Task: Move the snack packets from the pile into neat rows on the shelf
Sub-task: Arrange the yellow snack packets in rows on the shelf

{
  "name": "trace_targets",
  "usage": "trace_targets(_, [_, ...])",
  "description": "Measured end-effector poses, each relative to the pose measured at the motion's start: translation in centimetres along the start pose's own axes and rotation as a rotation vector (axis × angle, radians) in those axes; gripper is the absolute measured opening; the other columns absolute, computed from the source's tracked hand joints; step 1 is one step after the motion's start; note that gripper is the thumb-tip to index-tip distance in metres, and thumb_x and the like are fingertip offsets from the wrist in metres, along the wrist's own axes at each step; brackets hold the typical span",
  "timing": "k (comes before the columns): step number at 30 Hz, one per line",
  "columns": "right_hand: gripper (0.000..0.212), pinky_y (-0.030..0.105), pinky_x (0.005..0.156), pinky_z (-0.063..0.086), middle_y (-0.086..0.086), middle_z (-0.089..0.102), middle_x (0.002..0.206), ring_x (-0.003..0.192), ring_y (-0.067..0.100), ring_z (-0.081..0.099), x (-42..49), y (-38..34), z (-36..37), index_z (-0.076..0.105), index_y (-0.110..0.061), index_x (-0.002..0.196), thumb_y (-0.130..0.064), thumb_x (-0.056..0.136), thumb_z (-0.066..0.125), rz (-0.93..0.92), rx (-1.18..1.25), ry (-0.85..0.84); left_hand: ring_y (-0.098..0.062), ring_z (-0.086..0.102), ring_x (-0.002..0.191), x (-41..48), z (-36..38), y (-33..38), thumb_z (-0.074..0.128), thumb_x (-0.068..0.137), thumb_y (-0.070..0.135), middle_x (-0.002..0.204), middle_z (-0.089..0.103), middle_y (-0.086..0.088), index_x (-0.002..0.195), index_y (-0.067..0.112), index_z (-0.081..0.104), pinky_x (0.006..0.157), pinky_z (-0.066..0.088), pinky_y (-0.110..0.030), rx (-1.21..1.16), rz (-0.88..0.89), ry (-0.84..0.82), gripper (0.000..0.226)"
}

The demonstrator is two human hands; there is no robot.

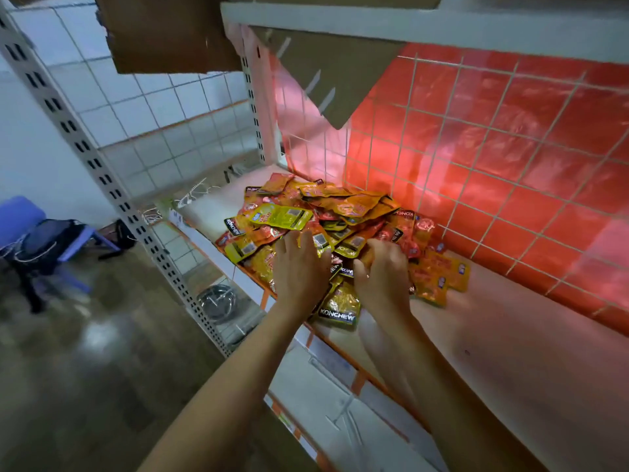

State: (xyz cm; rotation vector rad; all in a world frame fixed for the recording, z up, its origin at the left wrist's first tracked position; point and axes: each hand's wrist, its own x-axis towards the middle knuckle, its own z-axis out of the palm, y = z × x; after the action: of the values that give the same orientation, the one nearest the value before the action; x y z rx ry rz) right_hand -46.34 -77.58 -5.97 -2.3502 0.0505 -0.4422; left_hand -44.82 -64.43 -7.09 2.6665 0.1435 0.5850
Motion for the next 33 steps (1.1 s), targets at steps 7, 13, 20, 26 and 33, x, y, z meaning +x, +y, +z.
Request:
trace_targets(7, [0.049, 0.040, 0.103, 0.034, 0.014, 0.051, 0.128, 0.121, 0.033, 0.044, 6.4, -2.3, 2.4, 0.051, -0.007, 0.128, -0.027, 0.085, 0.063, -0.029, -0.175, -0.008, -0.039, 0.041, 0.122, 5.0, 0.3, -1.8, 0.058, 0.090, 0.042, 0.130, 0.048, -0.021, 0.128, 0.004, 0.050, 0.097, 0.036, -0.045, 0.025, -0.030, -0.047, 0.054])
trace_targets(13, [0.075, 0.040, 0.119, 0.008, 0.006, 0.009, 0.160, 0.147, 0.028, 0.007, 9.7, -2.6, 4.3, 0.018, -0.020, 0.151, -0.054, 0.092, 0.050, 0.034, -0.372, -0.241, -0.046, 0.025, 0.136, 7.8, 1.2, -4.0, 0.048, 0.092, 0.054, 0.149, 0.028, -0.026, 0.144, 0.021, 0.037, 0.108, 0.028, -0.053, 0.069, -0.137, -0.202, 0.063])
trace_targets(20, [0.067, 0.045, 0.114, 0.021, 0.010, 0.033, 0.146, 0.138, 0.032, 0.024, 9.4, -2.1, 5.8, 0.038, -0.021, 0.139, -0.057, 0.085, 0.055, 0.049, -0.476, -0.183, -0.039, 0.053, 0.107, 8.4, 1.8, -4.3, 0.050, 0.088, 0.059, 0.108, 0.059, -0.014, 0.094, 0.015, 0.059, 0.088, 0.046, -0.045, 0.018, -0.022, -0.138, 0.046])
trace_targets(26, [0.050, 0.046, 0.105, 0.033, 0.007, 0.048, 0.130, 0.124, 0.031, 0.042, 8.9, -3.3, 5.0, 0.049, -0.018, 0.125, -0.045, 0.085, 0.063, 0.116, -0.501, -0.072, -0.036, 0.049, 0.111, 8.3, 1.9, -4.3, 0.077, 0.077, 0.028, 0.117, 0.052, -0.020, 0.098, 0.006, 0.058, 0.092, 0.041, -0.039, -0.206, 0.004, -0.130, 0.035])
trace_targets(33, [0.048, 0.040, 0.098, 0.042, 0.008, 0.050, 0.130, 0.121, 0.030, 0.045, 6.5, -3.1, 2.9, 0.047, -0.016, 0.132, -0.027, 0.087, 0.062, 0.164, -0.392, -0.006, -0.043, 0.024, 0.139, 7.3, 1.1, -2.7, 0.074, 0.071, 0.012, 0.150, 0.016, -0.031, 0.131, 0.008, 0.044, 0.107, 0.036, -0.044, -0.378, -0.039, -0.177, 0.067])
